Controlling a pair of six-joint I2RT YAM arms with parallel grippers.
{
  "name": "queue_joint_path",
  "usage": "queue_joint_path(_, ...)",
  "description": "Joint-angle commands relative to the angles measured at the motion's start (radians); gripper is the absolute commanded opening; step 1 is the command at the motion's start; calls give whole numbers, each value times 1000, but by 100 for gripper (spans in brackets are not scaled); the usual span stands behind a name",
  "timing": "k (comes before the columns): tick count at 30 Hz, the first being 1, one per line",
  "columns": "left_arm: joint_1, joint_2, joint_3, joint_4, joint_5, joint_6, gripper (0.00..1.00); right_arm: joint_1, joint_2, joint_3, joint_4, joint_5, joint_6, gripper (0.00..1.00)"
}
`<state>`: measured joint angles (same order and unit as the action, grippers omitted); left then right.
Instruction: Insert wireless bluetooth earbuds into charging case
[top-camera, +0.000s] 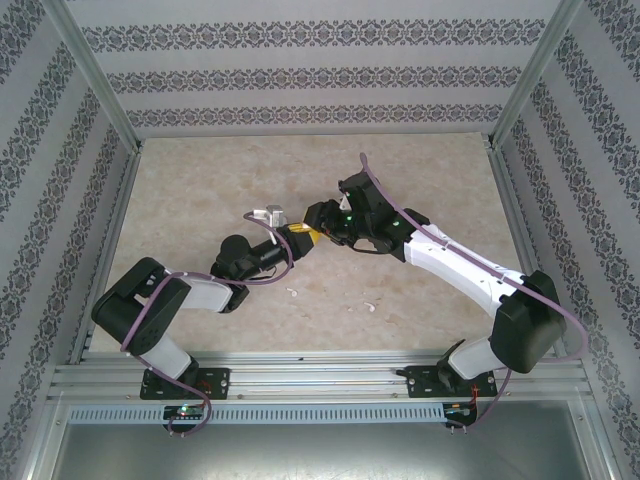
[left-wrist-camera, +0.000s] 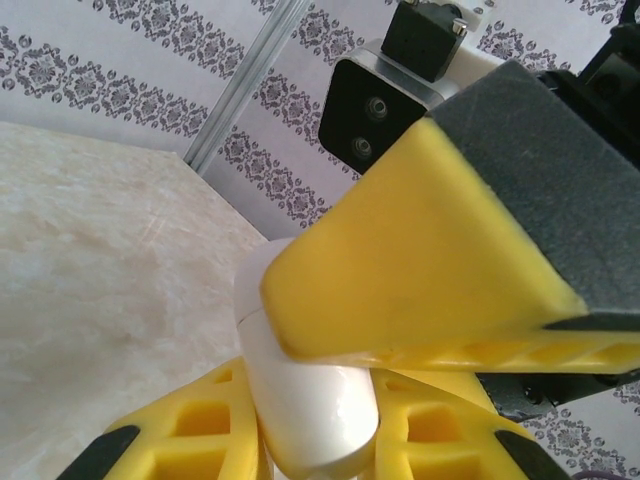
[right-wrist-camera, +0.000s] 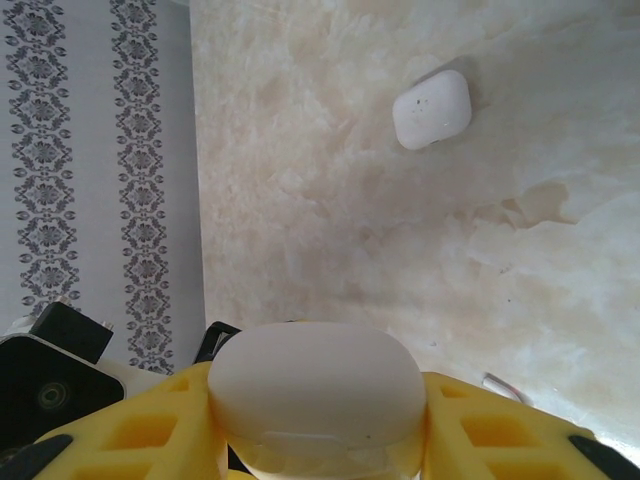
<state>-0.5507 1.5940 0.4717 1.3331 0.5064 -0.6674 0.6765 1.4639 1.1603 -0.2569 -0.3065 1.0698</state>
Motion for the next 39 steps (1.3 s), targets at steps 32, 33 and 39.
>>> queue_joint_path(32,-3,-42,42,92,16,2,3,-5,-93,-73,89,-128,19,49)
queue_joint_path(33,-3,-46,38,93,17,-5,3,-8,-102,-73,92,-126,8,51)
queue_joint_path(39,15,-93,7,37,17,-17,2,-55,-190,-108,73,-93,-44,66)
